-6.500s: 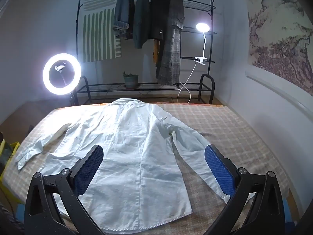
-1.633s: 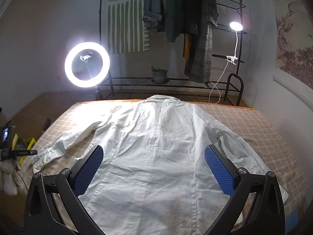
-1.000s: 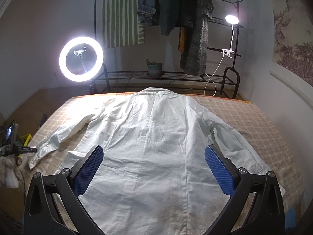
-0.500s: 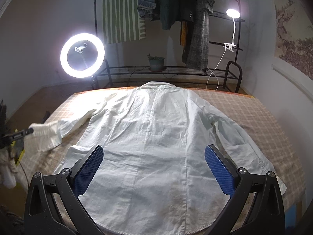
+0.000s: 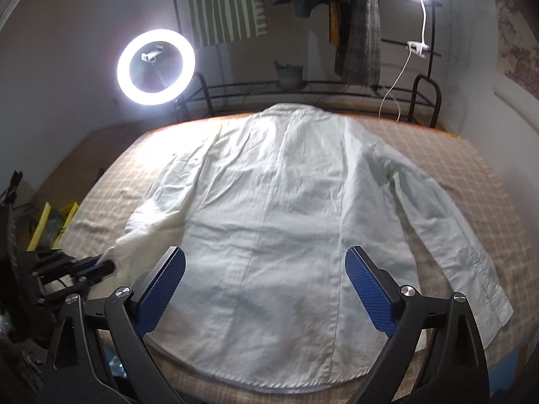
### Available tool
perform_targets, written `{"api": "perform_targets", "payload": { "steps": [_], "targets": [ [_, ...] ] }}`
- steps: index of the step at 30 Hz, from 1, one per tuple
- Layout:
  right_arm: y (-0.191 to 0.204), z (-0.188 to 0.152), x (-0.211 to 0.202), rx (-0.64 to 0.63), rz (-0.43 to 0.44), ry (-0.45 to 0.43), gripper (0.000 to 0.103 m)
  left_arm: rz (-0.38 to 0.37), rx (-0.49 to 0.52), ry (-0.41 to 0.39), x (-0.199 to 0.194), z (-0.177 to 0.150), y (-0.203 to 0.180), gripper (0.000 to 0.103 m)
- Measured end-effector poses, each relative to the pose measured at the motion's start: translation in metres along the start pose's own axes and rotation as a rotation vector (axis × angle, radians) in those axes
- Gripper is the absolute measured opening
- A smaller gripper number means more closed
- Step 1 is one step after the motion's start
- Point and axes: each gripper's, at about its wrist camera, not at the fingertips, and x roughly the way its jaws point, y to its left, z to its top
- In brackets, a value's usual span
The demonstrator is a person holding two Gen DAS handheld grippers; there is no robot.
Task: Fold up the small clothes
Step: 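Carry the sleeve with the left tool across the shirt back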
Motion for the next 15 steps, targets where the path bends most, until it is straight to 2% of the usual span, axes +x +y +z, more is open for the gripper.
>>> {"api": "perform_targets", "payload": {
  "steps": [3,5,7,9,12,15],
  "targets": [
    [0.004,0.0,0.006,-0.006,0.053,0.029,0.091,0.004,0.001,0.002,-0.002,-0.002,0.0,0.002],
    [0.011,0.001,0.012,-0.031,0.08,0.045,0.091,-0.01,0.01,0.008,-0.003,-0.009,-0.008,0.009],
    [0.021,0.002,0.022,-0.072,0.088,0.061,0.091,-0.041,0.023,0.017,-0.009,-0.016,-0.014,0.041],
    [0.031,0.003,0.033,-0.11,0.099,0.08,0.09,-0.07,0.019,0.005,-0.019,-0.022,-0.017,0.053],
    [0.044,0.001,0.047,-0.166,0.118,0.111,0.085,-0.117,-0.047,-0.008,-0.037,-0.03,-0.008,0.053],
    [0.056,-0.004,0.065,-0.195,0.18,0.176,0.084,-0.075,-0.164,-0.004,-0.041,-0.033,0.019,0.053]
  ]
}}
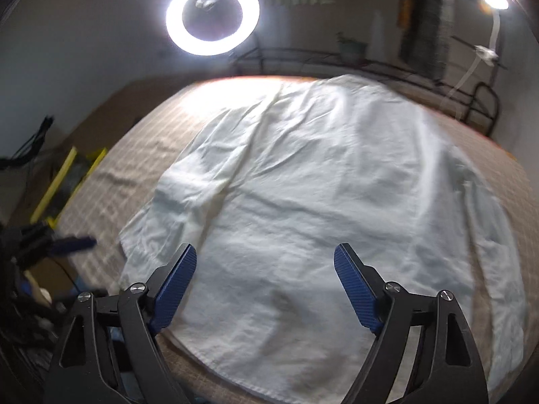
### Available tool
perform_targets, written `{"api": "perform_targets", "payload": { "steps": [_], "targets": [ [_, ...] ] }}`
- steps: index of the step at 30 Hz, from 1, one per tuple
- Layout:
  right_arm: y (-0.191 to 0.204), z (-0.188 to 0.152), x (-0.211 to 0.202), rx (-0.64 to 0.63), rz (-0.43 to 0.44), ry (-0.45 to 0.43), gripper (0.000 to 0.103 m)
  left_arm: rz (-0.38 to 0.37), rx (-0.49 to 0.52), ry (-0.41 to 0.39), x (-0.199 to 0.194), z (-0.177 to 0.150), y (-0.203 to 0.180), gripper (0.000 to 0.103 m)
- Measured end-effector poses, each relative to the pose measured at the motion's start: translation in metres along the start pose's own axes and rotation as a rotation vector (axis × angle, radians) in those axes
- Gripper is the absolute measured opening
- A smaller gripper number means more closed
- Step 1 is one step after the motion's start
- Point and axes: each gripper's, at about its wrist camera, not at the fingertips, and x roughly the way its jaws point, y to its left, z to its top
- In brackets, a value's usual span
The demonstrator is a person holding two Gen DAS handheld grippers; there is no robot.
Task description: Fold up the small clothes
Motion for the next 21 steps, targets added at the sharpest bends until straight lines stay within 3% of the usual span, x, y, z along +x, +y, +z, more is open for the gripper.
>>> {"api": "perform_targets", "payload": {
  "steps": [2,5,8,10,14,15,16,21],
  "targets": [
    [0.006,-0.001,0.018,0.011,0.07,0.062,0.084,0.021,-0.116,0.029,0.008,0.002,0.026,0.053],
    [0.014,-0.007,0.038,0.048,0.169,0.14,0.084,-0.017,-0.289,0.131,0.033,-0.004,0.06,0.053],
    [0.025,-0.014,0.057,0.068,0.211,0.197,0.08,-0.05,-0.371,0.2,0.05,-0.014,0.07,0.046],
    [0.03,-0.017,0.067,0.081,0.231,0.23,0.061,-0.071,-0.351,0.238,0.058,-0.017,0.063,0.038],
    [0.026,-0.018,0.077,0.137,0.251,0.229,0.044,-0.062,-0.32,0.303,0.076,-0.025,0.05,0.036],
    [0.022,-0.017,0.079,0.168,0.279,0.238,0.026,-0.053,-0.319,0.285,0.075,-0.024,0.049,0.026],
    [0.017,-0.018,0.083,0.202,0.308,0.247,0.01,-0.059,-0.316,0.285,0.076,-0.023,0.049,0.003],
    [0.004,-0.024,0.092,0.343,0.404,0.251,0.004,-0.091,-0.38,0.259,0.064,-0.019,0.061,0.0]
  ]
}}
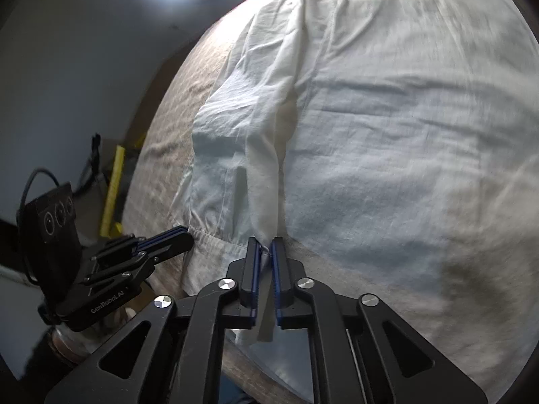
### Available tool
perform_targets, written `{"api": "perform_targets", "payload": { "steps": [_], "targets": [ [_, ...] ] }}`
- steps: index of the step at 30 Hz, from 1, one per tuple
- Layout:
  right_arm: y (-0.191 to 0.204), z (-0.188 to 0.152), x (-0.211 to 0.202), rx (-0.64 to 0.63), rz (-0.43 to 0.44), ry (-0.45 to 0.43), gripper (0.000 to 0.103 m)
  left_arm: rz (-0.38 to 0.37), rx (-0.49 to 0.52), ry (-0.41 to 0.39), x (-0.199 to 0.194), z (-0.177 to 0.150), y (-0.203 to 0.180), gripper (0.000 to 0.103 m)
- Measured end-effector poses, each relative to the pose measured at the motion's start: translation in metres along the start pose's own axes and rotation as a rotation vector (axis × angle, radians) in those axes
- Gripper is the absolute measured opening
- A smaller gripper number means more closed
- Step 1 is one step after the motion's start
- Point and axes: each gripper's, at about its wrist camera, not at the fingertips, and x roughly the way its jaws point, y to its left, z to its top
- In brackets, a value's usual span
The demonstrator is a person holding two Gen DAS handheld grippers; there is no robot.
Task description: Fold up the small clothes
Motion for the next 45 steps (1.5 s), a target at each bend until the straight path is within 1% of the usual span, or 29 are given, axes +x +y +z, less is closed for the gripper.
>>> {"api": "perform_targets", "payload": {
  "steps": [1,2,3,4,5,7,9,11,12,13,14,15,16,19,20,23,24,25,26,27,29,30,31,33,34,38,41,43,45],
  "targets": [
    [0.001,0.0,-0.003,0.024,0.038,-0.007,0.004,0.0,-0.002,-0.027,-0.01,0.0,0.001,0.0],
    [0.003,0.0,-0.006,0.049,0.098,-0.019,0.004,0.008,-0.001,-0.052,-0.019,0.0,0.002,0.0],
    [0.005,-0.001,-0.009,0.061,0.142,-0.032,0.004,0.026,0.002,-0.077,-0.028,-0.001,0.004,0.0],
    [0.01,-0.001,-0.013,0.056,0.162,-0.046,0.004,0.048,0.01,-0.094,-0.034,-0.002,0.005,0.0],
    [0.015,-0.001,-0.013,0.032,0.144,-0.049,0.004,0.054,0.012,-0.091,-0.033,-0.002,0.007,0.0],
    [0.021,-0.005,-0.007,-0.019,0.057,-0.044,0.004,0.07,-0.006,-0.069,-0.026,-0.002,0.012,0.0],
    [0.02,-0.008,0.002,-0.026,0.012,-0.014,0.004,0.099,-0.022,-0.056,-0.02,0.0,0.017,0.001],
    [0.02,-0.01,0.009,-0.031,-0.027,0.006,0.004,0.118,-0.025,-0.06,-0.017,0.002,0.018,0.005],
    [0.021,-0.009,0.009,-0.039,-0.028,0.003,0.004,0.124,-0.026,-0.066,-0.018,0.003,0.019,0.016],
    [0.024,-0.007,0.008,-0.058,-0.047,0.01,0.004,0.13,-0.033,-0.075,-0.018,0.004,0.02,0.035],
    [0.028,-0.005,0.006,-0.083,-0.074,0.019,0.004,0.133,-0.043,-0.088,-0.017,0.006,0.021,0.042],
    [0.032,-0.004,0.006,-0.102,-0.095,0.016,0.005,0.136,-0.05,-0.095,-0.015,0.005,0.021,0.045],
    [0.036,-0.002,0.002,-0.123,-0.109,-0.002,0.005,0.133,-0.059,-0.094,-0.013,0.008,0.022,0.045],
    [0.048,0.01,-0.014,-0.157,-0.116,-0.058,0.005,0.108,-0.104,-0.082,-0.006,0.011,0.031,0.045],
    [0.051,0.017,-0.021,-0.168,-0.122,-0.084,0.006,0.088,-0.129,-0.072,-0.002,0.013,0.035,0.045],
    [0.059,0.041,-0.035,-0.178,-0.134,-0.156,0.014,0.044,-0.194,-0.033,0.009,0.012,0.043,0.045],
    [0.059,0.048,-0.037,-0.177,-0.13,-0.169,0.025,0.037,-0.207,-0.049,0.009,0.012,0.044,0.045],
    [0.064,0.058,-0.038,-0.181,-0.126,-0.182,0.039,0.032,-0.216,-0.051,0.009,0.012,0.045,0.045],
    [0.068,0.068,-0.038,-0.188,-0.123,-0.198,0.045,0.03,-0.215,-0.051,0.009,0.013,0.045,0.045],
    [0.071,0.075,-0.037,-0.191,-0.126,-0.21,0.046,0.033,-0.21,-0.051,0.01,0.013,0.044,0.045],
    [0.08,0.092,-0.024,-0.197,-0.131,-0.214,0.046,0.039,-0.2,-0.059,0.011,0.014,0.042,0.043],
    [0.083,0.097,-0.018,-0.198,-0.134,-0.21,0.046,0.035,-0.192,-0.059,0.012,0.015,0.041,0.031],
    [0.086,0.103,-0.01,-0.2,-0.138,-0.203,0.046,0.032,-0.185,-0.054,0.014,0.016,0.04,0.025],
    [0.085,0.11,0.002,-0.202,-0.138,-0.178,0.046,0.002,-0.194,-0.044,0.016,0.017,0.042,0.004],
    [0.087,0.115,0.014,-0.201,-0.14,-0.159,0.046,-0.027,-0.208,-0.041,0.016,0.016,0.043,0.004],
    [0.091,0.124,0.046,-0.184,-0.147,-0.112,0.046,-0.031,-0.185,-0.074,0.008,0.015,0.037,0.002],
    [0.091,0.13,0.06,-0.174,-0.151,-0.084,0.046,-0.01,-0.12,-0.123,-0.005,0.013,0.022,0.002],
    [0.092,0.13,0.07,-0.189,-0.18,-0.062,0.046,0.012,-0.061,-0.154,-0.011,0.013,0.01,0.002],
    [0.093,0.13,0.084,-0.204,-0.217,-0.037,0.046,0.017,-0.024,-0.172,-0.015,0.013,0.002,0.002]
  ]
}}
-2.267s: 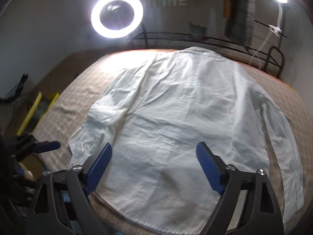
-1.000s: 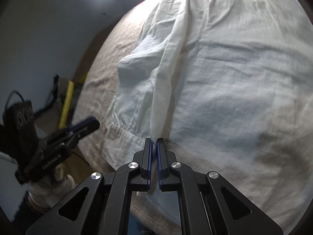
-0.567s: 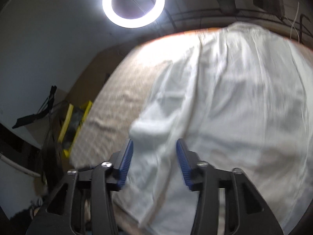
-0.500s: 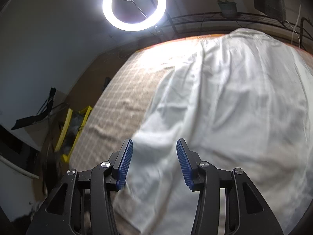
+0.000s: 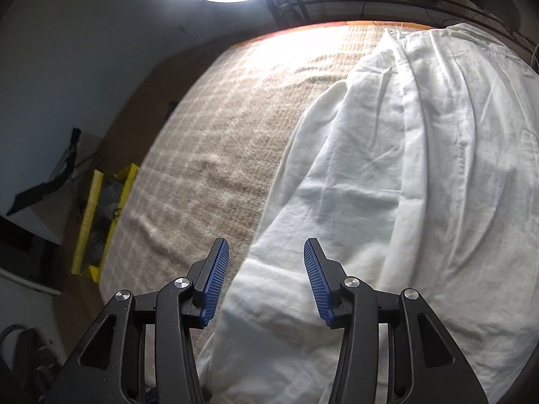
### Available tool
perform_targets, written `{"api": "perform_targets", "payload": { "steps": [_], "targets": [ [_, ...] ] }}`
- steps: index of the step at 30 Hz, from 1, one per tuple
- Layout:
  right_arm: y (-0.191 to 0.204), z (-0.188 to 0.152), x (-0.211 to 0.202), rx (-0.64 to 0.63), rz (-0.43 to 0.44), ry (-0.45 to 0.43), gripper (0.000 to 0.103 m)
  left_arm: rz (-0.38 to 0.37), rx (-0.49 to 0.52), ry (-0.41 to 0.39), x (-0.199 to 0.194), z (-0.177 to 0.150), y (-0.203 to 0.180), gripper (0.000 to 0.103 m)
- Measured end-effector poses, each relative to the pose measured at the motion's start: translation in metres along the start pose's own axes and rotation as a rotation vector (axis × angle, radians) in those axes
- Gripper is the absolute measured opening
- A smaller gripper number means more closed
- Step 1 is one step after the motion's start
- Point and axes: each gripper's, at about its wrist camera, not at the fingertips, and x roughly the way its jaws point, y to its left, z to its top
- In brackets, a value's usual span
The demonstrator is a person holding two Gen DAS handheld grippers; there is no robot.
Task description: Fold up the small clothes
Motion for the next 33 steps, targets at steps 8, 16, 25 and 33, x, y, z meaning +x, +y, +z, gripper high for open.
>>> {"api": "perform_targets", "payload": {
  "steps": [8,16,25,33],
  "targets": [
    [0.008,-0.005,0.013,-0.085,-0.069,0.043,0.047,0.013,0.094,-0.023,-0.004,-0.003,-0.028,0.001],
    [-0.025,-0.007,-0.003,-0.008,-0.025,0.001,0.004,0.01,0.142,-0.04,-0.007,-0.002,-0.055,0.001],
    [-0.129,-0.03,-0.084,0.3,0.197,-0.25,0.002,-0.007,0.335,-0.069,-0.012,-0.014,-0.12,0.001],
    [-0.177,-0.058,-0.094,0.366,0.103,-0.218,0.002,-0.05,0.418,0.018,0.006,-0.032,-0.161,0.001]
  ]
}}
